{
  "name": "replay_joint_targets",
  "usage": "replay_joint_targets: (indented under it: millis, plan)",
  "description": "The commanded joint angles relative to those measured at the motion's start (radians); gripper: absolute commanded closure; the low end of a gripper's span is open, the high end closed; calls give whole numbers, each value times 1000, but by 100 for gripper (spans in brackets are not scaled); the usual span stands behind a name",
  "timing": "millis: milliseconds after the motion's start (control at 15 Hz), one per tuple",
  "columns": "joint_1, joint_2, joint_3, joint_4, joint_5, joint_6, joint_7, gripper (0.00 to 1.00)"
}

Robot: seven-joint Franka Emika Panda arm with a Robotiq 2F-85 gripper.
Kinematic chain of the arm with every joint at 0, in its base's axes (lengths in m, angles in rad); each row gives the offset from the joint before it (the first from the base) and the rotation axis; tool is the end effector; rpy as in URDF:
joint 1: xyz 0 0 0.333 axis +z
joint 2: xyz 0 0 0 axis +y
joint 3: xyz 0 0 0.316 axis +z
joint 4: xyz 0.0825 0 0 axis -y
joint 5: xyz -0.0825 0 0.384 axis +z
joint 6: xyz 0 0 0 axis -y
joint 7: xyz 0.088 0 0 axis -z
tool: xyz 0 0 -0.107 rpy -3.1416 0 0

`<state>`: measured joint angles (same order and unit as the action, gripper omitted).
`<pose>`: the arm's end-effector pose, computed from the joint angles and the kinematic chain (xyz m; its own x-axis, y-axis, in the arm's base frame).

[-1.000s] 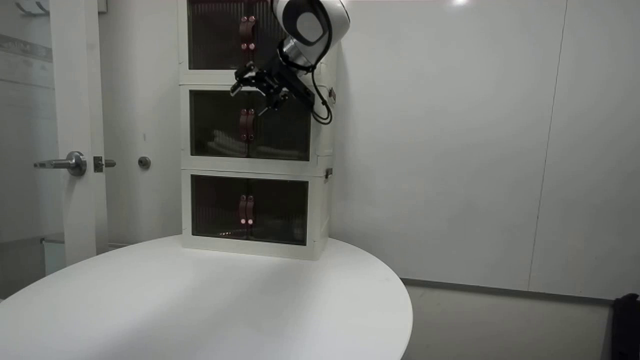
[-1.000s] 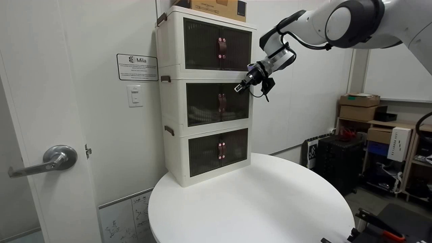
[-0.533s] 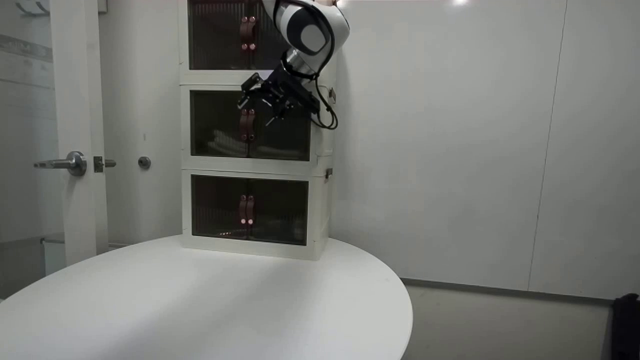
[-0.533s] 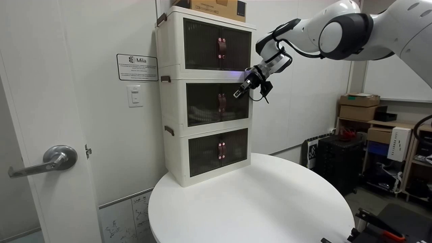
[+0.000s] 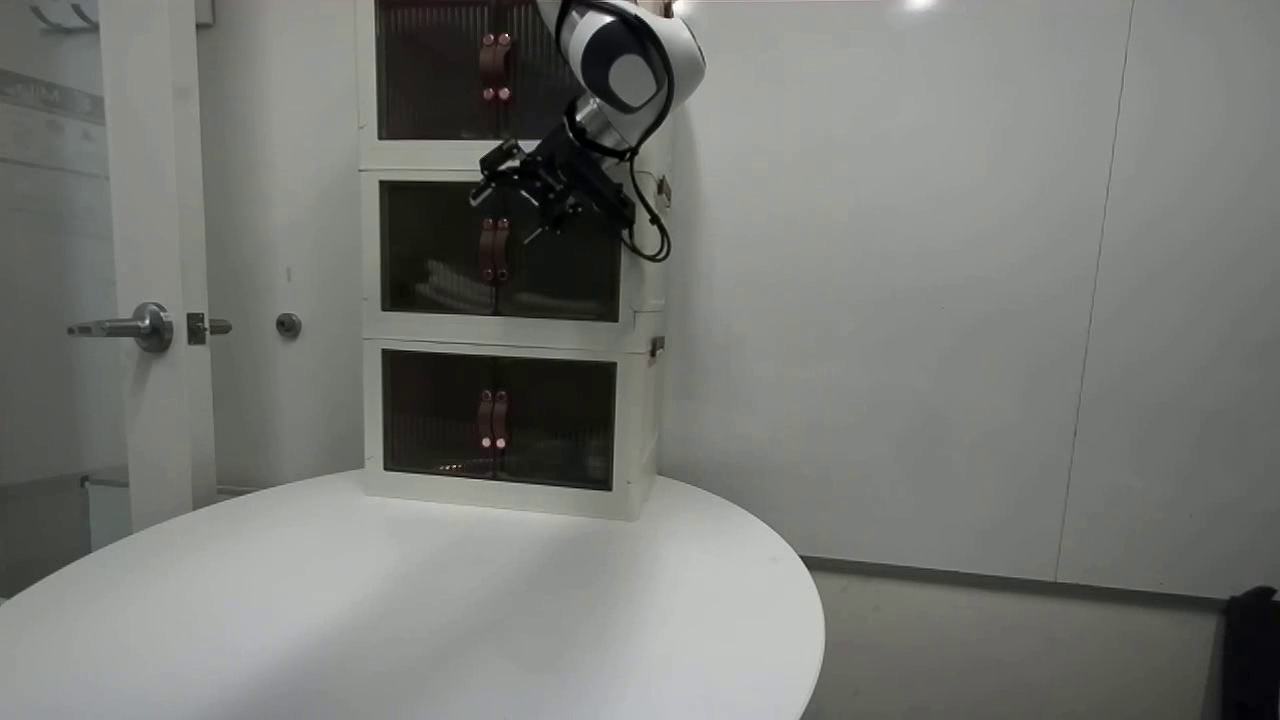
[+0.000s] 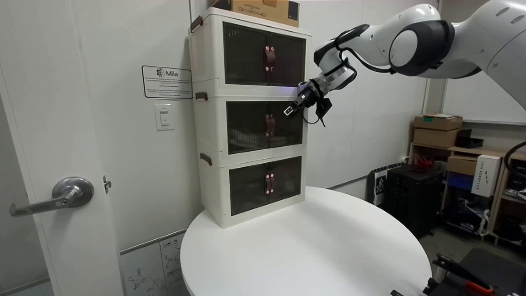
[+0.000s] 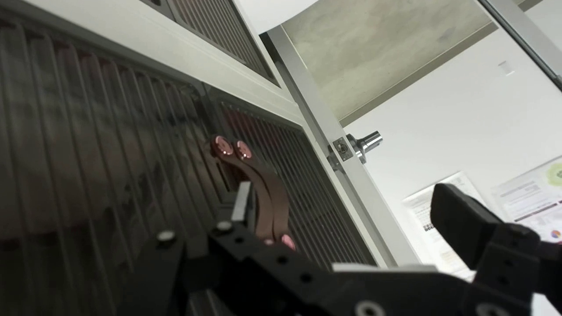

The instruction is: Open the doors of the second cabinet, remove one towel and put it on the table

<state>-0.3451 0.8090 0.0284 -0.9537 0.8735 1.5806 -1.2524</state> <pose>0.7386 -0.1652 0.4171 0.6129 0.4200 0.6694 0.7772 -0.4731 -0.4148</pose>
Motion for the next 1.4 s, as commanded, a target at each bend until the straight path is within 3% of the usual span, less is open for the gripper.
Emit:
replay_joint_targets:
  millis: [0, 467, 1000, 1133, 1333]
  plan:
    - [17, 66, 30, 89, 52, 22, 51, 0]
    - [62, 43, -10, 26, 11, 103, 88, 0]
    - [147, -13, -58, -104, -66, 304, 160, 0]
    - [154, -27, -54, -125, -60, 335, 157, 0]
    - [126, -49, 8, -149, -72, 334, 143, 0]
